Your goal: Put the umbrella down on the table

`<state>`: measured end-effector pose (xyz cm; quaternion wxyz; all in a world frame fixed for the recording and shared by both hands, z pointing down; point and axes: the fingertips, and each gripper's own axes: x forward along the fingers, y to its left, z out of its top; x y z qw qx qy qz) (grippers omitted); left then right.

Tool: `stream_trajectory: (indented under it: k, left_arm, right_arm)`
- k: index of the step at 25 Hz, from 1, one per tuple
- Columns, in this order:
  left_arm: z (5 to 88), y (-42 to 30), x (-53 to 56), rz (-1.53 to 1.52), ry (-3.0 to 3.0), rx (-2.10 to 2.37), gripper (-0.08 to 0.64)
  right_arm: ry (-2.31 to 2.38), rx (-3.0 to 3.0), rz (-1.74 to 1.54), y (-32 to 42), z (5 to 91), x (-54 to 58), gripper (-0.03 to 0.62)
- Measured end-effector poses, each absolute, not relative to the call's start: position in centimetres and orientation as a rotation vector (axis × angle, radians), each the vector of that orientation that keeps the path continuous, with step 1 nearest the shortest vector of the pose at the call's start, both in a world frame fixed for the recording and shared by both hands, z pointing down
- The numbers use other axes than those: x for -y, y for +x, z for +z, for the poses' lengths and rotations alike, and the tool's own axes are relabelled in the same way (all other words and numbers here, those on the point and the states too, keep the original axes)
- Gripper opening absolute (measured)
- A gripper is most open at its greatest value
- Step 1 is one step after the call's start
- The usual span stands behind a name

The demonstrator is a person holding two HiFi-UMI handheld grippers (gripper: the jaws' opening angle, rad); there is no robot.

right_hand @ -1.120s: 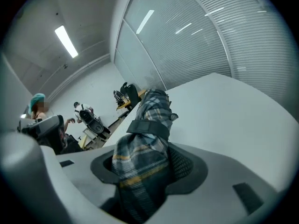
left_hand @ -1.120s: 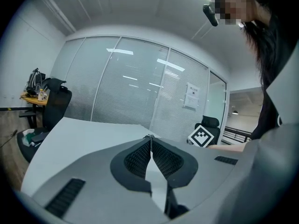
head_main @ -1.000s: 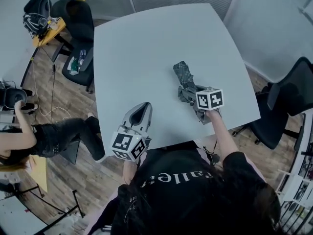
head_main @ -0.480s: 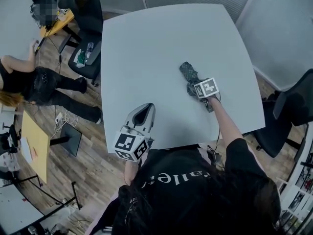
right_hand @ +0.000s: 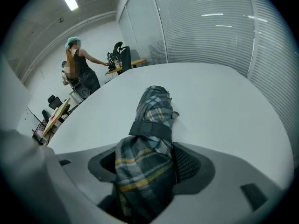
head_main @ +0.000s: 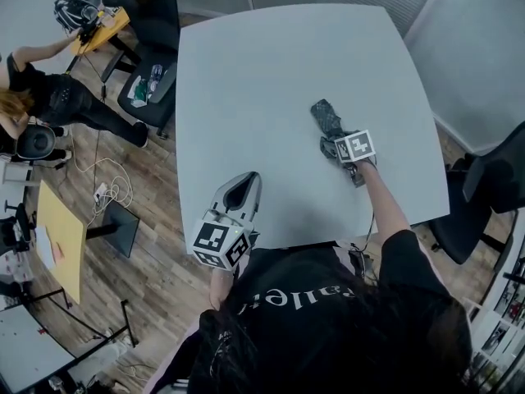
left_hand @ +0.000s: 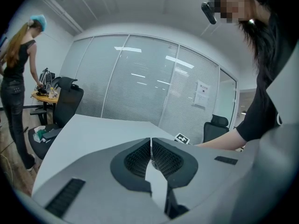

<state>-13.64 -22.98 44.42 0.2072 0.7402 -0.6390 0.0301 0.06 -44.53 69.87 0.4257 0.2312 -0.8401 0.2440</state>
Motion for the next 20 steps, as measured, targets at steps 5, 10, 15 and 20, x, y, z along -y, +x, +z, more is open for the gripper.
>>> stream_trajectory:
  k: [5, 10, 15, 20]
  left_arm:
    - [44.4, -14.1, 22.3, 0.073, 2.088, 1.749, 0.029]
    - [44.0, -14.7, 21.4, 0.063, 2.118, 1.714, 0.029]
    - [43.5, -14.9, 20.3, 0.058, 2.171, 1.667, 0.029]
    - [43.5, -14.4, 19.0, 0.063, 2.232, 1.595, 0.029]
  right_arm:
    - [0.692, 2.135, 0.634, 1.0, 68.1, 44.3, 0.291]
    - [0.808, 2.258, 0.668, 1.6, 63.3, 43.4, 0.290]
    - [0.854, 2.417, 0.708, 1.1, 57.6, 40.3, 0.288]
    - [0.892, 2.535, 0.740, 1.2, 53.0, 35.4, 0.272]
